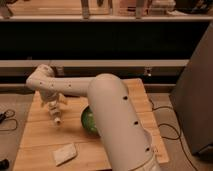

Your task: Place the bottle in the ceramic bowl

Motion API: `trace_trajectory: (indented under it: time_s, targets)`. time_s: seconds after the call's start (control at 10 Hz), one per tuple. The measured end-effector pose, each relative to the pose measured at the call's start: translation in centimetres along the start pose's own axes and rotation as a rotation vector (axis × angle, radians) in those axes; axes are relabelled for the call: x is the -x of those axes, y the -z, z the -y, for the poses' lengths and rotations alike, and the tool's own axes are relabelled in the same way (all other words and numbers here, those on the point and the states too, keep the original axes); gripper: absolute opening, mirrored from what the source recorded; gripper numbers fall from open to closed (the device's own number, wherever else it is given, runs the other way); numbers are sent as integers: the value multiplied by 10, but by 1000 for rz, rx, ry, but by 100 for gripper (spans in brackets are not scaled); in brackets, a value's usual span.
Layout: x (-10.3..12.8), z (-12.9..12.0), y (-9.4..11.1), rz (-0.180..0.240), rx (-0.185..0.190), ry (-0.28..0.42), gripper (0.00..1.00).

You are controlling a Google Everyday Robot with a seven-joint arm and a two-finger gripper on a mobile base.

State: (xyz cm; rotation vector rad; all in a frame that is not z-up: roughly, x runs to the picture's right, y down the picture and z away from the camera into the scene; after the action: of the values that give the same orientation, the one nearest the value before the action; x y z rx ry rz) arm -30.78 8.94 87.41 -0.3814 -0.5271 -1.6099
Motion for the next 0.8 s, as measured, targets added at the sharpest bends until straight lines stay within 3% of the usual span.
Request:
trace_trajectory:
  time_s: [0.3, 0.8]
  targets:
    - [1, 20, -12, 19, 15, 47, 80]
    - [-1, 10, -30, 51, 33, 68, 80]
